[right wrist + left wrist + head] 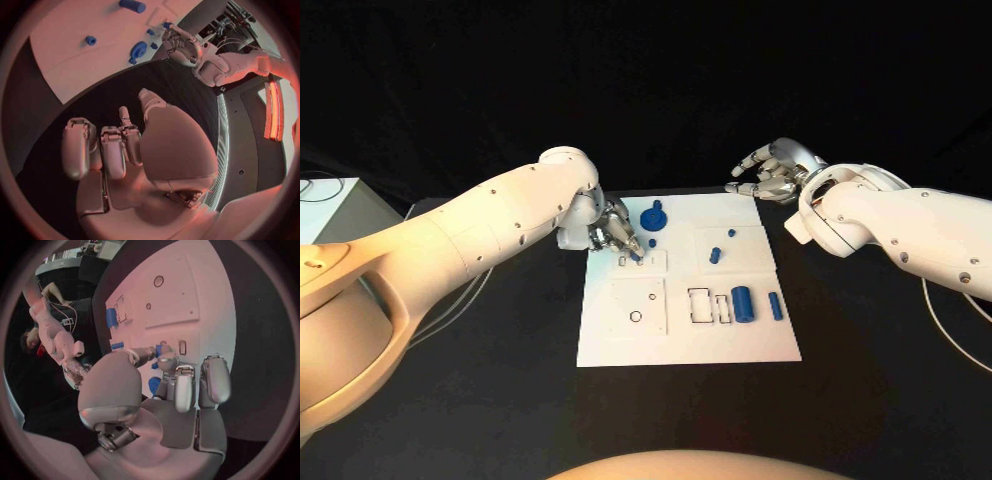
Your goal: Assemble the parts on the task board
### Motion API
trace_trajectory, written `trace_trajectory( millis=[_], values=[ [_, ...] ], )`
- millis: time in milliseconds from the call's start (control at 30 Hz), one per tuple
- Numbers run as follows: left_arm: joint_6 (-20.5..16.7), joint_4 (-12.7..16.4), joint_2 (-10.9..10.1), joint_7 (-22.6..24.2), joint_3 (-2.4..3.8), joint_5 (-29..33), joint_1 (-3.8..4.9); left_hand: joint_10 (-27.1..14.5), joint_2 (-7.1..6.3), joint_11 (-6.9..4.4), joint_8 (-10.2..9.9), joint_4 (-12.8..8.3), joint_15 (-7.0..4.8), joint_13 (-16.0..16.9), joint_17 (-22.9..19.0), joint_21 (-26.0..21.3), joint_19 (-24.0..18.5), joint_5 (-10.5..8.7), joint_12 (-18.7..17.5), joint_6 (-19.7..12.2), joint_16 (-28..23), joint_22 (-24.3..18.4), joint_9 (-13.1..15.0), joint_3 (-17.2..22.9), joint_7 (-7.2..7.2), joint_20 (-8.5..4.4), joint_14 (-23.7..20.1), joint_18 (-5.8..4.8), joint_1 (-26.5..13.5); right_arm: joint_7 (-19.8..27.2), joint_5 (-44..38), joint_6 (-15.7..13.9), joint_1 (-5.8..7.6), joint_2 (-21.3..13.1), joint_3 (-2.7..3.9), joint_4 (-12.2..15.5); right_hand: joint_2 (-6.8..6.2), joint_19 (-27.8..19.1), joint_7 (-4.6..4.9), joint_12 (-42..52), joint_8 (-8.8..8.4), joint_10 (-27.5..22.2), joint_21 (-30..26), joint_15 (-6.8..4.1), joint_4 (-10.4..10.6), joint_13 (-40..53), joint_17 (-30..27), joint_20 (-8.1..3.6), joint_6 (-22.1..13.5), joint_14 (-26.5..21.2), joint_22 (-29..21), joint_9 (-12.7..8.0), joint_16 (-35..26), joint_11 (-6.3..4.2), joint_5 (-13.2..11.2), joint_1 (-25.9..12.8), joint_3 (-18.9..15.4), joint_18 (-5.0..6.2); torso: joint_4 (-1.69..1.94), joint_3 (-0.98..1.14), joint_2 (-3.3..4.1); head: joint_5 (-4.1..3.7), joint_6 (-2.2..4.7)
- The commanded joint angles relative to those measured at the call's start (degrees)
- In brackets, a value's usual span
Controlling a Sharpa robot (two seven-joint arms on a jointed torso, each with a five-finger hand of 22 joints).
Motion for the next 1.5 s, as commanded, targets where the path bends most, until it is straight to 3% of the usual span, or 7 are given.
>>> trace_trajectory(
  millis=[33, 600, 1500],
  values=[
    [1.59, -0.02, 0.05, -0.09, 0.0, 0.43, 0.1, -0.32, 0.45, 0.23, -0.32, -11.5, -0.28, 0.02, 13.98, 0.29, 0.2, 0.19, -0.22, 0.08, 0.28, 0.08, 0.07, 11.28, -0.4, -0.09, 5.46, -0.84, -0.07, 0.39, -0.3, 0.57, -0.02, 0.07, 0.03, -0.06, 0.09, 2.55, 0.02, 0.22, 0.34, 0.28, -0.27, 0.31, 0.09, 9.49, 13.12, 0.19, -0.27, 5.49, 4.15, -0.07, -0.21, -0.05, 0.27, -0.47, 0.31, -0.48, 0.04, 0.02, -0.05, 0.04, -0.1],
    [1.82, 0.1, 0.1, -0.13, 0.0, 1.9, 0.12, -0.32, 0.45, 0.23, -0.32, -11.5, -0.28, 0.02, 13.98, 0.29, 0.2, 0.19, -0.22, 0.08, 0.28, 0.08, 0.07, 11.28, -0.4, -0.09, 5.46, -0.84, -0.07, 0.37, -0.27, 0.66, -0.09, 0.17, 0.03, -0.27, 0.09, 2.55, 0.02, 0.22, 0.34, 0.28, -0.27, 0.31, 0.09, 9.49, 13.12, 0.19, -0.27, 5.49, 4.15, -0.07, -0.21, -0.05, 0.27, -0.47, 0.31, -0.48, 0.0, 0.08, -0.01, 0.02, -0.27],
    [2.44, 0.27, 0.33, -0.2, -0.11, 1.91, 0.16, -0.27, 0.45, 0.26, -0.4, -11.64, -0.25, 0.06, 14.07, 0.33, 0.23, 0.35, -0.21, 0.16, 0.34, 0.16, 0.09, 11.24, -0.37, -0.07, 5.49, -0.86, -0.08, 0.37, -0.27, 0.62, -0.11, 0.19, 0.03, -0.2, 0.05, 2.55, 0.03, 0.19, 0.41, 0.21, -0.32, 0.31, 0.04, 9.42, 13.1, 0.19, -0.33, 5.49, 4.14, -0.09, -0.22, -0.05, 0.29, -0.5, 0.51, -0.47, -0.05, 0.01, -0.03, -0.02, -0.53]
  ],
)
